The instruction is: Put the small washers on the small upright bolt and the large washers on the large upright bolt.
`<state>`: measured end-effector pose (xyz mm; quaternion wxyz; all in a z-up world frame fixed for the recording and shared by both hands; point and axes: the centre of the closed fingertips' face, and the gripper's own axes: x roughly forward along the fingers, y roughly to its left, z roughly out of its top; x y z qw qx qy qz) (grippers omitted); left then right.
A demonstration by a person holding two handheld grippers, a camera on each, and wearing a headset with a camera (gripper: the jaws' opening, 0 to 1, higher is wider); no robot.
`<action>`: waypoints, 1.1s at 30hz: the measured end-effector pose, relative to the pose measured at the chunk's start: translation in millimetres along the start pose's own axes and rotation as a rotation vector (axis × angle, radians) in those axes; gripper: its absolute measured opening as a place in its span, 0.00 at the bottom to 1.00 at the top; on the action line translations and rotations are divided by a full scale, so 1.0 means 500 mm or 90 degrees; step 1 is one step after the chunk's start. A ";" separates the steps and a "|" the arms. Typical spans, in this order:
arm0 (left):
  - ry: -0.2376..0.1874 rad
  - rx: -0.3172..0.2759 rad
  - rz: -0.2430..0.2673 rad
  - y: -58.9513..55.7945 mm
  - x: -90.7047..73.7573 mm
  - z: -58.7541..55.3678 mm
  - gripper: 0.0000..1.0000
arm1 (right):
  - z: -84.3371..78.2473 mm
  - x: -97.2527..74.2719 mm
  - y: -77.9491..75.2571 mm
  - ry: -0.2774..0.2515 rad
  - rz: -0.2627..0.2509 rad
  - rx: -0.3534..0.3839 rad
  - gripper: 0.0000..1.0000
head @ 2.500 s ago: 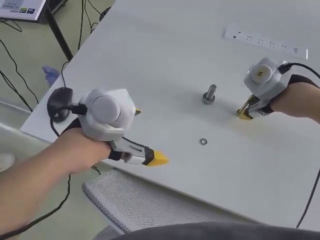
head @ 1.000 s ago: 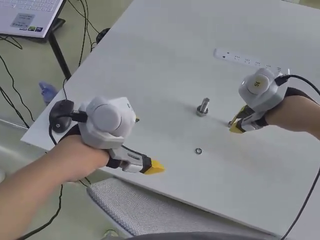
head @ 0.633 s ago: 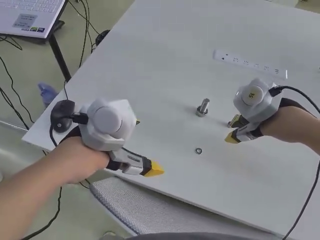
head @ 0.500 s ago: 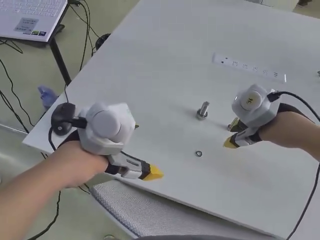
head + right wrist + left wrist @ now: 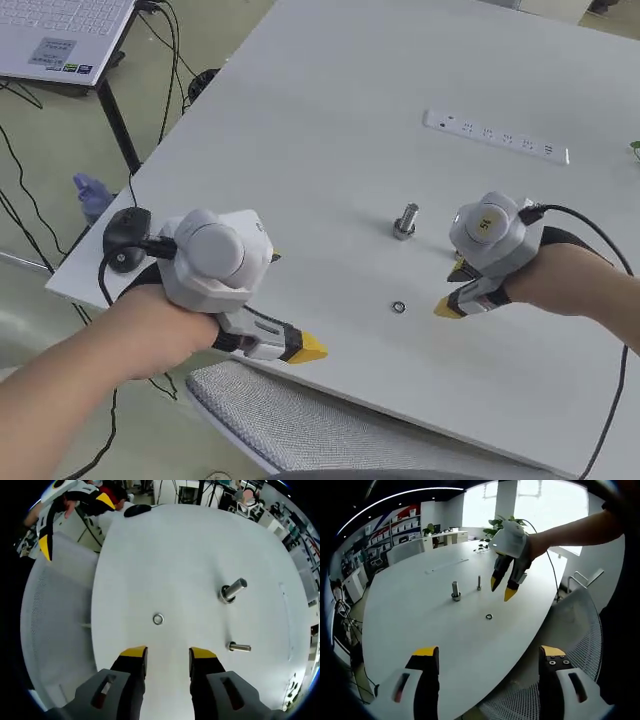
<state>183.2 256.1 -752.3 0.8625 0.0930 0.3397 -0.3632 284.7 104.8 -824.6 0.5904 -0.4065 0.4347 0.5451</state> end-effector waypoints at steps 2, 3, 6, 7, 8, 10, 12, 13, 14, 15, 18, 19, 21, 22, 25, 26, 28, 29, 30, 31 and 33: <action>-0.001 0.001 0.001 0.001 0.000 0.001 0.82 | 0.003 0.006 0.003 -0.002 0.001 -0.004 0.35; -0.006 -0.006 0.008 0.005 0.001 0.002 0.82 | 0.005 0.008 0.003 -0.005 0.000 -0.005 0.35; -0.007 -0.003 0.018 0.013 0.003 -0.002 0.85 | 0.012 0.015 0.002 -0.014 0.006 0.001 0.35; -0.005 0.001 0.018 0.014 0.003 -0.003 0.85 | 0.017 0.018 0.002 -0.022 0.007 0.002 0.35; -0.005 0.010 0.019 0.015 0.004 -0.004 0.86 | 0.019 0.021 0.001 -0.024 0.006 0.004 0.35; -0.006 0.012 0.017 0.014 0.008 -0.008 0.86 | 0.023 0.033 -0.002 -0.026 0.006 0.003 0.35; -0.008 0.010 0.011 0.012 0.009 -0.008 0.86 | 0.032 0.041 0.003 -0.033 0.007 0.003 0.35; -0.011 0.009 0.010 0.012 0.009 -0.007 0.86 | 0.038 0.045 0.008 -0.035 0.009 0.001 0.35; -0.013 0.007 0.009 0.011 0.010 -0.005 0.86 | 0.041 0.048 0.009 -0.037 0.008 -0.002 0.34; -0.016 0.006 0.008 0.012 0.010 -0.004 0.86 | 0.046 0.053 0.009 -0.037 0.008 -0.003 0.34; -0.015 0.006 0.004 0.015 0.016 -0.005 0.86 | 0.050 0.074 0.007 -0.037 0.010 -0.006 0.33; -0.014 0.007 0.003 0.015 0.017 -0.006 0.86 | 0.052 0.078 0.007 -0.036 0.009 -0.008 0.33; -0.010 0.009 -0.002 0.015 0.020 -0.007 0.86 | 0.054 0.088 0.007 -0.032 0.011 -0.014 0.33; -0.007 0.011 -0.005 0.015 0.021 -0.007 0.86 | 0.055 0.092 0.007 -0.030 0.013 -0.014 0.33; -0.007 0.012 -0.007 0.019 0.022 -0.006 0.86 | 0.053 0.100 0.004 -0.025 0.010 -0.018 0.31; -0.007 0.011 -0.007 0.020 0.021 -0.005 0.86 | 0.052 0.104 0.002 -0.024 0.010 -0.016 0.31; -0.006 0.012 -0.009 0.022 0.021 -0.005 0.85 | 0.050 0.109 0.003 -0.023 0.011 -0.013 0.31; -0.005 0.013 -0.010 0.023 0.021 -0.006 0.85 | 0.050 0.111 0.004 -0.023 0.012 -0.013 0.31; -0.005 0.013 -0.011 0.023 0.021 -0.006 0.85 | 0.049 0.114 0.004 -0.023 0.012 -0.011 0.31; -0.005 0.013 -0.012 0.024 0.021 -0.006 0.84 | 0.049 0.116 0.006 -0.023 0.012 -0.010 0.31; -0.005 0.012 -0.014 0.025 0.021 -0.008 0.84 | 0.048 0.122 0.004 -0.026 0.007 -0.012 0.31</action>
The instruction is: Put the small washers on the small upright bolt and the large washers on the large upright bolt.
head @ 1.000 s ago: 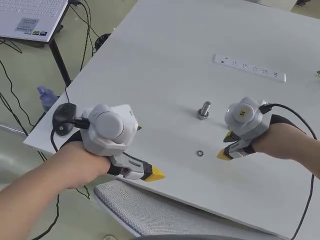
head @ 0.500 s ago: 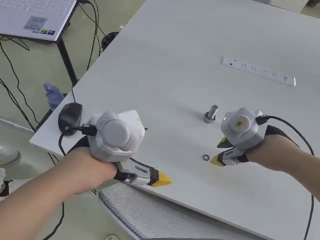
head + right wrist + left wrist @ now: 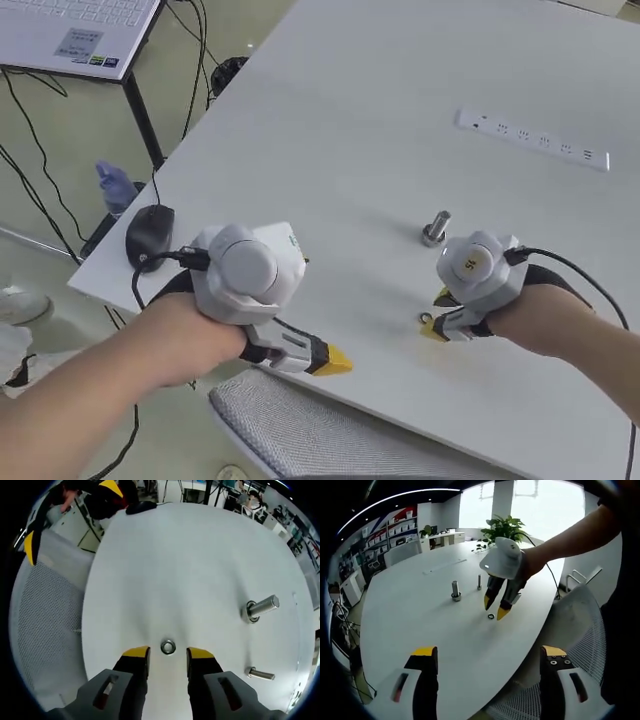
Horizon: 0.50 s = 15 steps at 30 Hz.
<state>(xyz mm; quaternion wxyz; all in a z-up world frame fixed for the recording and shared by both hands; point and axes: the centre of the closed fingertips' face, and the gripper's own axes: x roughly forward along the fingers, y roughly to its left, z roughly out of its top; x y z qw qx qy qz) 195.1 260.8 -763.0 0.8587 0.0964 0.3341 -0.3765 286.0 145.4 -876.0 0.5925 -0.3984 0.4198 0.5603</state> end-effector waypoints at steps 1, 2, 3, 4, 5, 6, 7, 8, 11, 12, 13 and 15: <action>0.001 -0.001 -0.001 0.000 0.000 -0.001 0.84 | -0.001 0.002 -0.001 0.000 0.000 0.001 0.31; 0.004 0.001 -0.002 0.000 0.000 -0.003 0.83 | -0.001 0.002 0.003 0.000 0.000 0.003 0.31; 0.005 0.002 -0.002 0.000 0.000 -0.003 0.83 | -0.003 0.003 0.003 0.000 -0.002 0.005 0.31; 0.005 0.002 -0.002 0.002 0.000 -0.005 0.83 | -0.004 0.004 0.004 0.000 -0.003 0.006 0.31; 0.005 0.000 -0.003 0.003 0.001 -0.005 0.83 | -0.001 0.003 0.001 -0.005 -0.008 0.008 0.30; 0.004 -0.002 -0.004 0.003 0.001 -0.006 0.83 | -0.001 0.003 0.002 -0.005 -0.008 0.013 0.30; 0.005 -0.002 -0.005 0.003 0.001 -0.007 0.83 | 0.000 0.004 0.001 -0.007 -0.010 0.013 0.30; 0.006 -0.001 -0.006 0.004 0.001 -0.008 0.83 | 0.000 0.004 0.002 -0.007 -0.011 0.013 0.30; 0.005 -0.002 -0.008 0.006 0.001 -0.010 0.83 | 0.002 0.004 0.005 -0.005 -0.014 0.016 0.28; 0.005 -0.002 -0.008 0.006 0.001 -0.011 0.83 | 0.003 0.005 0.010 -0.004 -0.015 0.014 0.27; 0.005 -0.003 -0.008 0.007 0.001 -0.012 0.83 | 0.003 0.005 0.012 -0.004 -0.015 0.010 0.25; 0.004 -0.004 -0.010 0.008 0.000 -0.012 0.83 | 0.005 0.005 0.014 -0.001 -0.017 0.009 0.23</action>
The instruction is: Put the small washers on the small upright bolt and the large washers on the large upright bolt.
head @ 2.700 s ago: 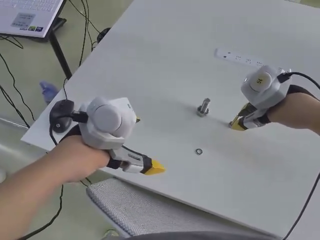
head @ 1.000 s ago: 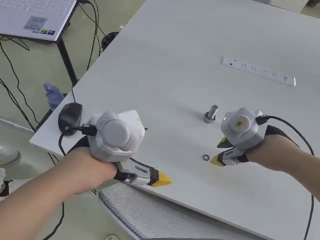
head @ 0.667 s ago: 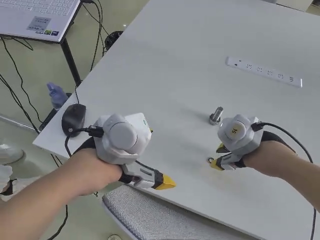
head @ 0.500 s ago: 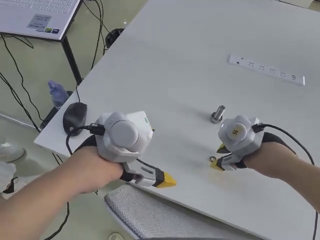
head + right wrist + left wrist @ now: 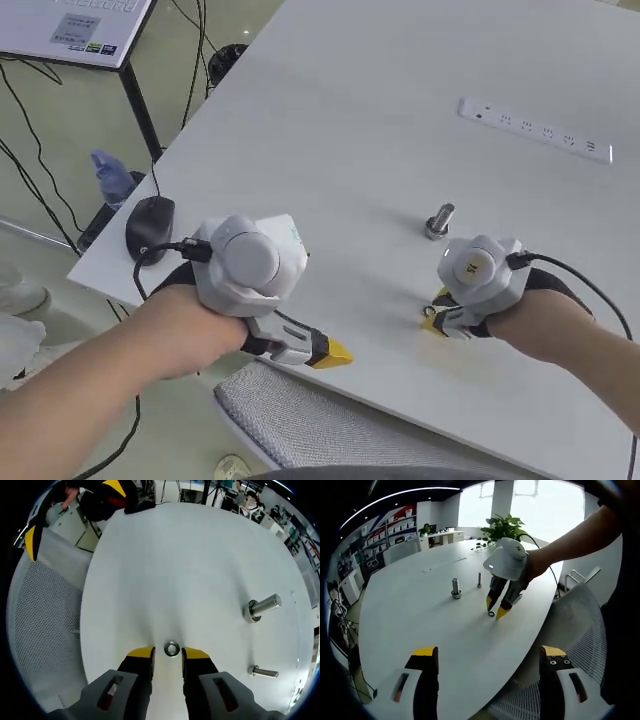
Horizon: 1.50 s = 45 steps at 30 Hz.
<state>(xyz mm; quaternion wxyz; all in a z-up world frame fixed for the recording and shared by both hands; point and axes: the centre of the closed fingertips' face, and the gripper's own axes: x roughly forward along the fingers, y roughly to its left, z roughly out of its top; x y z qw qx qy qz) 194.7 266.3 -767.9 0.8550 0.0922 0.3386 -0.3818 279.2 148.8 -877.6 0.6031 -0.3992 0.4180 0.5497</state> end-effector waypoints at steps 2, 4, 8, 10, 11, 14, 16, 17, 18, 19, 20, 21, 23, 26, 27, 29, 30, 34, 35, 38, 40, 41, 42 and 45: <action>-0.003 -0.003 -0.002 0.000 -0.001 0.000 0.83 | 0.000 0.000 -0.002 0.002 -0.001 0.010 0.23; -0.002 -0.001 -0.002 0.001 -0.002 -0.002 0.82 | 0.000 0.000 -0.003 0.004 -0.001 0.013 0.22; -0.002 -0.002 -0.005 0.002 -0.003 -0.005 0.82 | 0.000 0.001 -0.004 0.016 -0.003 0.011 0.20; -0.007 -0.002 -0.008 0.001 -0.005 -0.002 0.83 | -0.001 0.001 -0.004 0.029 -0.004 0.003 0.18; -0.014 -0.005 -0.013 -0.002 -0.005 0.001 0.83 | -0.001 0.003 -0.005 0.032 -0.003 0.003 0.17; -0.016 -0.005 -0.016 -0.005 -0.005 0.003 0.83 | 0.000 0.004 -0.006 0.052 0.000 0.003 0.17; -0.013 -0.002 -0.017 -0.006 -0.004 0.001 0.83 | -0.001 0.005 -0.005 0.067 0.001 -0.003 0.17; -0.014 -0.002 -0.018 -0.007 -0.003 0.001 0.83 | -0.001 0.003 -0.003 0.078 0.002 -0.016 0.17; -0.015 -0.002 -0.018 -0.007 -0.003 0.002 0.83 | -0.001 0.003 -0.003 0.084 0.002 -0.019 0.17; -0.016 -0.002 -0.017 -0.007 -0.003 0.003 0.83 | 0.000 0.004 -0.003 0.088 0.002 -0.022 0.17; -0.016 -0.002 -0.017 -0.007 -0.002 0.003 0.83 | -0.001 0.004 -0.004 0.093 0.000 -0.027 0.15; -0.015 -0.002 -0.015 -0.006 -0.002 0.002 0.82 | -0.005 0.003 -0.006 0.100 -0.002 -0.027 0.14; -0.012 -0.001 -0.013 -0.006 -0.003 0.001 0.82 | -0.006 0.003 -0.005 0.097 -0.004 -0.017 0.14; -0.009 -0.004 -0.011 -0.005 -0.007 -0.004 0.81 | -0.005 0.003 -0.006 0.093 -0.004 -0.017 0.14; -0.007 -0.005 -0.009 -0.005 -0.009 -0.006 0.81 | -0.004 0.003 -0.008 0.093 -0.001 -0.018 0.13; -0.009 -0.009 -0.008 -0.007 -0.010 -0.007 0.81 | -0.003 0.004 -0.012 0.092 0.008 -0.006 0.13; -0.009 -0.009 -0.008 -0.008 -0.010 -0.007 0.81 | -0.003 0.005 -0.014 0.092 0.009 0.001 0.12; -0.005 -0.011 -0.006 -0.012 -0.008 -0.010 0.80 | -0.002 0.004 -0.012 0.086 0.007 -0.001 0.12; -0.005 -0.012 -0.006 -0.013 -0.008 -0.010 0.80 | -0.002 0.004 -0.013 0.082 0.008 0.005 0.12; -0.007 -0.017 -0.006 -0.015 -0.007 -0.009 0.80 | -0.002 0.003 -0.014 0.073 0.014 0.020 0.12; -0.004 -0.016 -0.005 -0.015 -0.006 -0.009 0.80 | -0.005 0.002 -0.017 0.074 0.011 0.015 0.12; -0.003 -0.016 -0.004 -0.014 -0.006 -0.009 0.80 | -0.006 0.001 -0.017 0.076 0.011 0.015 0.12; -0.003 -0.016 -0.003 -0.013 -0.006 -0.008 0.80 | -0.010 -0.001 -0.021 0.080 0.010 0.015 0.12; -0.003 -0.014 0.003 -0.010 -0.005 -0.005 0.79 | -0.017 -0.014 -0.025 0.074 0.012 0.026 0.12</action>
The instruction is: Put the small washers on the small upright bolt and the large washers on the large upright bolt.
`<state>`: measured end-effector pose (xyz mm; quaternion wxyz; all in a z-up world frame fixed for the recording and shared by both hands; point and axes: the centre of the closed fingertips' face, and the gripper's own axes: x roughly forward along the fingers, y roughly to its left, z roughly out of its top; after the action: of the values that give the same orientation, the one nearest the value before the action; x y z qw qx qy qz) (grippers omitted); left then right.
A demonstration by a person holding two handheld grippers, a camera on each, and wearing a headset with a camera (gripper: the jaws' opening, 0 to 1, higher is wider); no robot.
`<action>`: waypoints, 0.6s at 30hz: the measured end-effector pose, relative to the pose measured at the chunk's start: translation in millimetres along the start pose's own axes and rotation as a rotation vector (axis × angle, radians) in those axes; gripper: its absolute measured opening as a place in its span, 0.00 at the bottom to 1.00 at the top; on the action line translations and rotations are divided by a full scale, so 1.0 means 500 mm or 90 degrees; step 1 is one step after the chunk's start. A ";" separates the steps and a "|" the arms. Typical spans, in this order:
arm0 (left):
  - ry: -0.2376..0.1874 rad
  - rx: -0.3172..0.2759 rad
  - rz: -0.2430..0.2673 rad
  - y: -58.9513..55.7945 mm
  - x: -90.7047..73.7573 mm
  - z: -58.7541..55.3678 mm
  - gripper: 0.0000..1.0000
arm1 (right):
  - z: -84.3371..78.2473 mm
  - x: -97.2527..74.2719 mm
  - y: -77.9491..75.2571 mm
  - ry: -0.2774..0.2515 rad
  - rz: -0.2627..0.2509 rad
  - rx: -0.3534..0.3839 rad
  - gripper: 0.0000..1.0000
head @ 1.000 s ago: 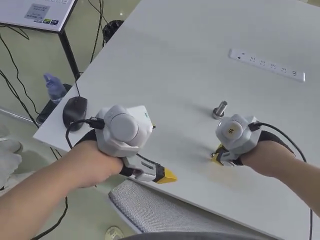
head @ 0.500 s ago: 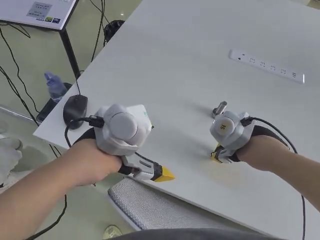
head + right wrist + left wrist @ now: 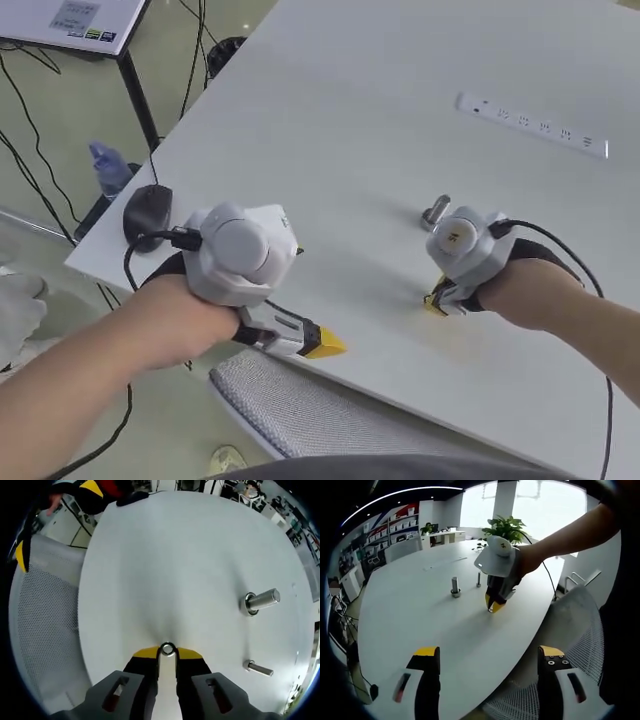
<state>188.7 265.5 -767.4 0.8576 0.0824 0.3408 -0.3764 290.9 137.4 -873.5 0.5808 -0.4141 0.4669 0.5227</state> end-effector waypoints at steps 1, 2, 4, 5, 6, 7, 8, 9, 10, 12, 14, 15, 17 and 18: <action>0.000 0.000 0.001 0.000 0.000 0.001 0.79 | -0.003 -0.002 -0.002 0.000 -0.001 0.001 0.12; -0.001 -0.002 0.004 0.002 0.000 0.004 0.79 | -0.009 -0.007 -0.006 -0.002 -0.004 0.002 0.12; -0.004 -0.006 0.006 0.003 0.002 0.007 0.79 | -0.023 -0.013 -0.015 -0.001 -0.007 0.008 0.12; -0.005 -0.007 0.007 0.004 0.003 0.009 0.79 | -0.032 -0.018 -0.020 -0.001 -0.010 0.011 0.12; -0.006 -0.008 0.010 0.004 0.004 0.010 0.80 | -0.039 -0.021 -0.022 -0.001 -0.011 0.013 0.12; -0.013 -0.011 0.011 0.004 0.005 0.014 0.81 | -0.051 -0.024 -0.027 0.000 -0.012 0.019 0.12; -0.021 -0.016 0.011 0.003 0.006 0.018 0.82 | -0.059 -0.026 -0.029 0.001 -0.013 0.023 0.12; -0.022 -0.018 0.011 0.001 0.006 0.020 0.82 | -0.067 -0.029 -0.032 0.001 -0.013 0.027 0.12; -0.021 -0.016 0.013 0.000 0.006 0.019 0.82 | -0.078 -0.034 -0.037 -0.001 -0.016 0.033 0.12; -0.020 -0.016 0.016 -0.001 0.007 0.018 0.83 | -0.099 -0.042 -0.044 -0.003 -0.020 0.046 0.12; -0.019 -0.018 0.020 -0.002 0.007 0.017 0.83 | -0.117 -0.054 -0.045 -0.004 -0.025 0.051 0.12; -0.020 -0.020 0.027 -0.001 0.008 0.018 0.85 | -0.124 -0.059 -0.045 -0.005 -0.027 0.053 0.12; -0.024 -0.021 0.034 -0.001 0.008 0.021 0.86 | -0.138 -0.067 -0.044 -0.003 -0.029 0.053 0.12; -0.027 -0.022 0.035 -0.002 0.008 0.023 0.87 | -0.147 -0.073 -0.044 -0.002 -0.030 0.057 0.12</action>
<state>195.8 257.9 -761.1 0.8758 0.0690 0.3266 -0.3486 304.2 55.5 -854.3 0.6117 -0.3976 0.4790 0.4881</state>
